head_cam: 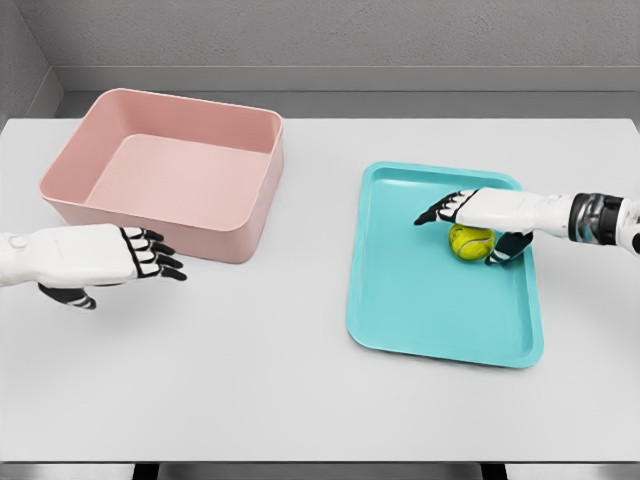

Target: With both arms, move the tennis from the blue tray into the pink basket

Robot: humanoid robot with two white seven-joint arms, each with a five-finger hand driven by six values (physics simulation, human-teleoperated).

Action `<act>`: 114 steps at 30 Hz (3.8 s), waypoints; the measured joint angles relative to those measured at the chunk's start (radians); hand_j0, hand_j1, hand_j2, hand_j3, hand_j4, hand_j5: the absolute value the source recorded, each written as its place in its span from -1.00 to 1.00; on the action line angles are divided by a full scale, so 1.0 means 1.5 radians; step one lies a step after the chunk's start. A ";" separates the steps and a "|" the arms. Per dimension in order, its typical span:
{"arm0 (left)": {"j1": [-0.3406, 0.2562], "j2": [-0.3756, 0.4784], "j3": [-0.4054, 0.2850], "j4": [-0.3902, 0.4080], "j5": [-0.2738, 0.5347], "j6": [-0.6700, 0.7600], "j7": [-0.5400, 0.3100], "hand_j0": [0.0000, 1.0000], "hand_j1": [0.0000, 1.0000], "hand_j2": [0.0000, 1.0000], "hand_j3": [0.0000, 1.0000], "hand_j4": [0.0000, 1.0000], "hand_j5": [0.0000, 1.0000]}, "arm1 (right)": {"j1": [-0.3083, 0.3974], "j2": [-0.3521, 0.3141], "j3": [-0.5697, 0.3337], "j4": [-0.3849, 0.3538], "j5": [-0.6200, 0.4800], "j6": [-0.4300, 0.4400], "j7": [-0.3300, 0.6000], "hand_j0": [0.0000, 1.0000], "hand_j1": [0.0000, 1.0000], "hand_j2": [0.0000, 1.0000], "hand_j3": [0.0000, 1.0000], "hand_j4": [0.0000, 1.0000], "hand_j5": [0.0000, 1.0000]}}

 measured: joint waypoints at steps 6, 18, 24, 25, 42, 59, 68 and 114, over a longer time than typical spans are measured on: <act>-0.015 0.000 -0.001 0.000 0.000 0.000 0.000 1.00 1.00 1.00 1.00 1.00 1.00 | 0.000 -0.001 0.004 0.009 0.000 0.000 0.001 0.65 0.65 0.65 0.65 0.65 0.65; -0.006 -0.006 -0.003 0.000 0.002 0.000 0.000 1.00 1.00 1.00 1.00 1.00 1.00 | -0.001 -0.005 0.004 0.017 -0.002 0.001 0.020 0.00 0.00 0.00 0.00 0.00 0.00; 0.003 -0.004 -0.004 0.000 0.001 0.000 0.000 1.00 1.00 1.00 1.00 1.00 1.00 | -0.006 -0.010 0.002 0.012 0.000 0.000 0.022 0.00 0.00 0.00 0.00 0.00 0.00; 0.003 -0.004 -0.004 0.000 0.001 0.000 0.000 1.00 1.00 1.00 1.00 1.00 1.00 | -0.009 -0.012 0.001 0.010 0.000 0.000 0.022 0.00 0.00 0.00 0.00 0.00 0.00; -0.003 -0.009 -0.004 0.000 0.000 0.000 -0.001 1.00 1.00 1.00 1.00 1.00 1.00 | -0.031 -0.007 -0.014 -0.167 -0.003 0.000 0.021 0.00 0.00 0.00 0.00 0.00 0.00; 0.005 -0.035 -0.003 0.000 -0.001 0.000 -0.001 1.00 1.00 1.00 1.00 1.00 1.00 | -0.027 0.158 0.017 -0.200 -0.001 -0.001 0.055 0.00 0.00 0.00 0.00 0.00 0.00; 0.004 -0.015 0.000 0.000 -0.001 0.000 -0.001 1.00 1.00 1.00 1.00 1.00 1.00 | -0.026 0.231 0.042 -0.144 0.002 -0.001 0.076 0.01 0.01 0.01 0.01 0.01 0.01; -0.140 -0.136 -0.065 0.000 -0.001 0.000 0.105 1.00 1.00 1.00 1.00 1.00 1.00 | -0.064 -0.062 -0.073 -0.016 0.001 0.000 -0.035 1.00 1.00 1.00 1.00 1.00 1.00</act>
